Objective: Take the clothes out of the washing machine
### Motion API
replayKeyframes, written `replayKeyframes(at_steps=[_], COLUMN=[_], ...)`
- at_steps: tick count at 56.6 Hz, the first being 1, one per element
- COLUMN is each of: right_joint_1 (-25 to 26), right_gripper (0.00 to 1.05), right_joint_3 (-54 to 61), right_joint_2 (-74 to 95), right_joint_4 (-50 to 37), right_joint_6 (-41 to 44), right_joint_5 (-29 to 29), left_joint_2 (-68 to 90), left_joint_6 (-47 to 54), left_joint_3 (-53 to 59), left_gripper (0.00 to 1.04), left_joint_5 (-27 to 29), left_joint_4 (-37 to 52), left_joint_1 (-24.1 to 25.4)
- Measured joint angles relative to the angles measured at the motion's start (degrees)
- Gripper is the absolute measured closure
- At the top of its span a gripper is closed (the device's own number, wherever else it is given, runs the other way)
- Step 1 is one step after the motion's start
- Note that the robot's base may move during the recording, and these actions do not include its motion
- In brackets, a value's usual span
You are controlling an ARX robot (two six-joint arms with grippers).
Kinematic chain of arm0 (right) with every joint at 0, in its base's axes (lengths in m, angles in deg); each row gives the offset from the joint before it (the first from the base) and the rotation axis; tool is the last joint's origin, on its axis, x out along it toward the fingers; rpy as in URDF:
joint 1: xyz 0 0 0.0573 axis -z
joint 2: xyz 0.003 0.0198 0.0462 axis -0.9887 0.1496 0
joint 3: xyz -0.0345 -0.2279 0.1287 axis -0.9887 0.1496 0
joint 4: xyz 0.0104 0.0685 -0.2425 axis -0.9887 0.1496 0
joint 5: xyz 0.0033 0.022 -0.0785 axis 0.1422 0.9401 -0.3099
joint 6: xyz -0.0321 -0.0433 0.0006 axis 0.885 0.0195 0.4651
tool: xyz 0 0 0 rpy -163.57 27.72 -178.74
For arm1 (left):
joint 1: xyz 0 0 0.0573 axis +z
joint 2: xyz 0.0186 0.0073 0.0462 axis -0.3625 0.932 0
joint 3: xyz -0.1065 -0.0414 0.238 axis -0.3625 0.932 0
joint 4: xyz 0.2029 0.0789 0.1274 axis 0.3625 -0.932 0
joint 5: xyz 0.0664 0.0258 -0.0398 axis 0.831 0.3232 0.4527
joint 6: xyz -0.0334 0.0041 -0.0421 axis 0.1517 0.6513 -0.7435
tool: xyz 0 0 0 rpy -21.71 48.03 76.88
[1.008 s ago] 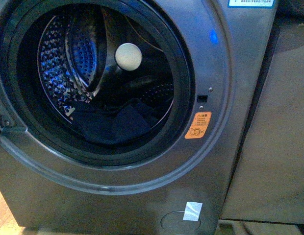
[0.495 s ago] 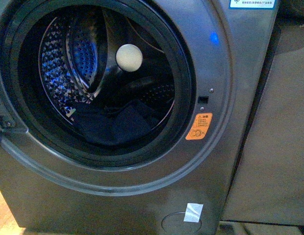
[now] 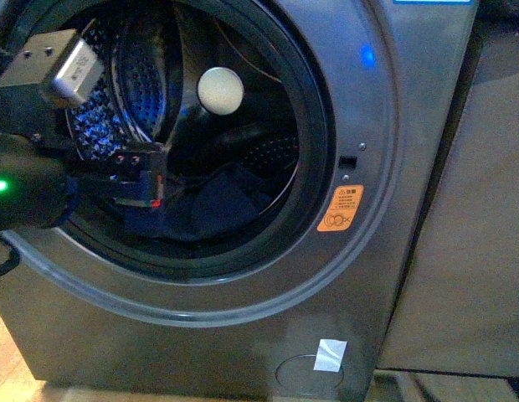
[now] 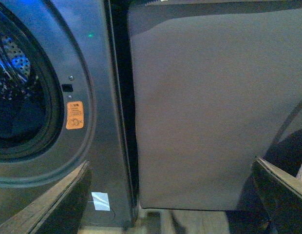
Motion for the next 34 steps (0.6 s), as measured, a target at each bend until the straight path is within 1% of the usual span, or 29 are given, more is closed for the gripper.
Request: replayKeyframes(at_steps=[18, 29, 34], right_joint_1=[0.00, 0.00, 0.00], right_gripper=[0.07, 0.07, 0.07], right_joint_3=[0.00, 0.00, 0.00], right_joint_2=[0.00, 0.00, 0.00], right_joint_4=[0.00, 0.00, 0.00], right_joint_6=[0.00, 0.00, 0.00], right_joint_5=[0.00, 0.00, 0.00], left_joint_2=[15.34, 24.76, 27.63], left_joint_6=[3.54, 9.97, 10.73], left_joint_3=[-14.91, -24.52, -28.09], left_gripper=[0.07, 0.07, 0.07], left_joint_5=[0.52, 3.34, 4.70], left_joint_4=[0.02, -2.01, -3.30], left_joint_1=[-1.64, -3.08, -3.21])
